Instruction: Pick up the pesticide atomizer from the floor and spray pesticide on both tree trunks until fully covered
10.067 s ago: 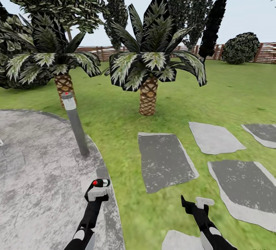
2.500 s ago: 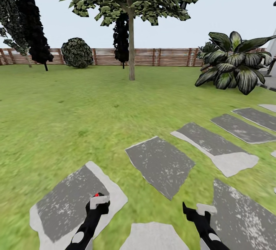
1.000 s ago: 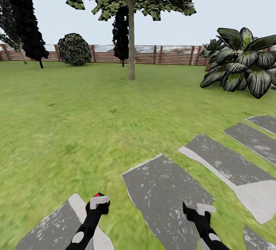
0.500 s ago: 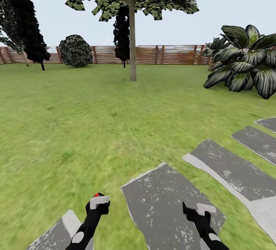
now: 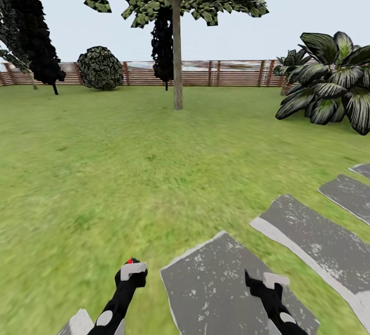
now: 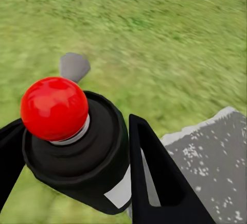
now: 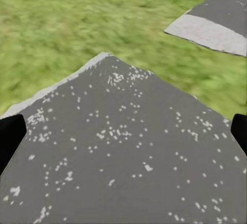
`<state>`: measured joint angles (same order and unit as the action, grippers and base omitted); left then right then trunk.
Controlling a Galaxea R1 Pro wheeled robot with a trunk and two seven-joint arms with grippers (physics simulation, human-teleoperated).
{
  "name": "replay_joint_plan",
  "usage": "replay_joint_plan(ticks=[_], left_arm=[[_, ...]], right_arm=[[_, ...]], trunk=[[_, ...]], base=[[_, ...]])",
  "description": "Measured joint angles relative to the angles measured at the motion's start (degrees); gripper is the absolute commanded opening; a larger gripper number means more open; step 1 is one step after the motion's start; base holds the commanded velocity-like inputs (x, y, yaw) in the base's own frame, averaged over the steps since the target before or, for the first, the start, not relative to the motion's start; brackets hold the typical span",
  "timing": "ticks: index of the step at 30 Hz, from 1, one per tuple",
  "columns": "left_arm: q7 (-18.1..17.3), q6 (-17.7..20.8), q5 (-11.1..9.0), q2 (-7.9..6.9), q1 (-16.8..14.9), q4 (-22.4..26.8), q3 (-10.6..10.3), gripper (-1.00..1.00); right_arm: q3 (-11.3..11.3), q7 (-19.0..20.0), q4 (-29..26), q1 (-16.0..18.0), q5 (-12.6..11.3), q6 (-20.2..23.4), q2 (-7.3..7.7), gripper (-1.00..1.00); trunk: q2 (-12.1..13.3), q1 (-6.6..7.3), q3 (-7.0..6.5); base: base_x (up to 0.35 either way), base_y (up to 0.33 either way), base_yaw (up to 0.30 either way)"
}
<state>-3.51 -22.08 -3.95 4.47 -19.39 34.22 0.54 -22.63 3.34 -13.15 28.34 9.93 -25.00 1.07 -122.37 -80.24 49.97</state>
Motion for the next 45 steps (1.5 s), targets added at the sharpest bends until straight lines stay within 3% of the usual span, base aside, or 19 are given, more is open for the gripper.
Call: replay_joint_plan(ticks=[45], left_arm=[[0.01, 0.00, -0.02, 0.00, 0.00, -0.04, 0.02, -1.00]], right_arm=[[-0.08, 0.00, 0.09, 0.00, -0.03, -0.01, 0.00, 1.00]], trunk=[[0.00, 0.00, 0.00]], base=[[0.350, 0.000, 0.000]])
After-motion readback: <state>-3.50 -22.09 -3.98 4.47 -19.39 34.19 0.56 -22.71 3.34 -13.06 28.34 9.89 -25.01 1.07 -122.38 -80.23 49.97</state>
